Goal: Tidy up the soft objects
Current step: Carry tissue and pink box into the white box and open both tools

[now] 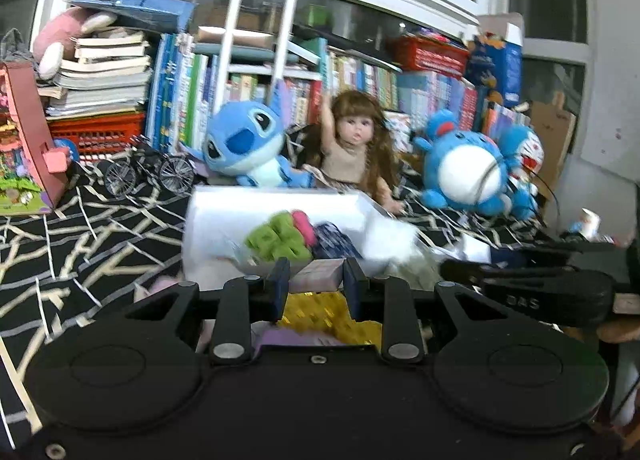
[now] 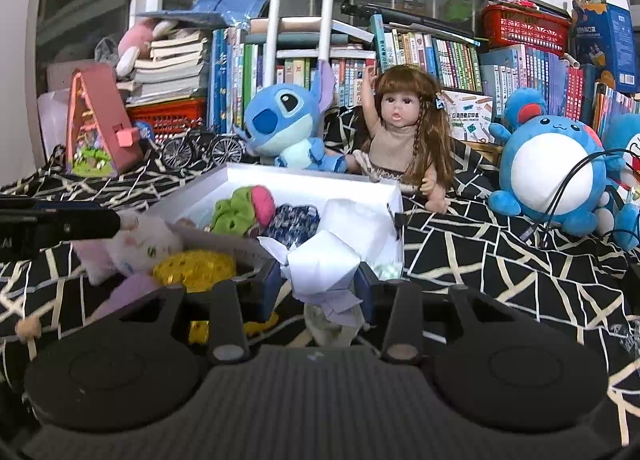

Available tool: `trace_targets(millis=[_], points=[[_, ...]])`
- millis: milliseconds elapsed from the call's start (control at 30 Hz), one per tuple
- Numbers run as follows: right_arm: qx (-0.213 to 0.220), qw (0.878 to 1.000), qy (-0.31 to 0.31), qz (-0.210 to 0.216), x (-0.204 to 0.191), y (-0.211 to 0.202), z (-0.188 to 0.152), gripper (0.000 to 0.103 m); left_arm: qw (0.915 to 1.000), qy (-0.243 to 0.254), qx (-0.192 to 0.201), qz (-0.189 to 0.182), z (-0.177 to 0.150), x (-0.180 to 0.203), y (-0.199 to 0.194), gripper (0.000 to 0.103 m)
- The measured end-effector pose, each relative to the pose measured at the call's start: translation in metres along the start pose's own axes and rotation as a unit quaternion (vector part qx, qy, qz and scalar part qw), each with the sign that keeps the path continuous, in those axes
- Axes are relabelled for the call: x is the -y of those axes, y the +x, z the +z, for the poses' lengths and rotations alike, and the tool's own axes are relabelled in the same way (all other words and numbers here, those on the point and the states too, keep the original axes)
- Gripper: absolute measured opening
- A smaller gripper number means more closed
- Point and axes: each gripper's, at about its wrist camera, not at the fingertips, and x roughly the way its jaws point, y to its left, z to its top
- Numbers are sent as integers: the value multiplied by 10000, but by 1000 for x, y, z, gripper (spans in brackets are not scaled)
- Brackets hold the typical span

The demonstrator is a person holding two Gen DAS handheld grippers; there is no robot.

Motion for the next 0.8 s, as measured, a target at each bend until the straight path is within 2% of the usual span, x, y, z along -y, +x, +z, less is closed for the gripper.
trace_targets(millis=[200, 367, 567, 800], points=[[-116, 9994, 321, 68, 12, 20, 25, 45, 9997, -172, 45, 178, 35, -21, 26, 27], [-264, 9974, 653, 130, 26, 47, 52, 45, 9988, -415, -76, 236, 65, -39, 60, 27], [-567, 9910, 1191, 210, 45, 85, 82, 45, 9949, -845, -452, 314, 88, -63, 110, 27], [-924, 9857, 1404, 94, 54, 133, 101, 45, 9864, -1201, -950, 591, 91, -86, 174, 27]])
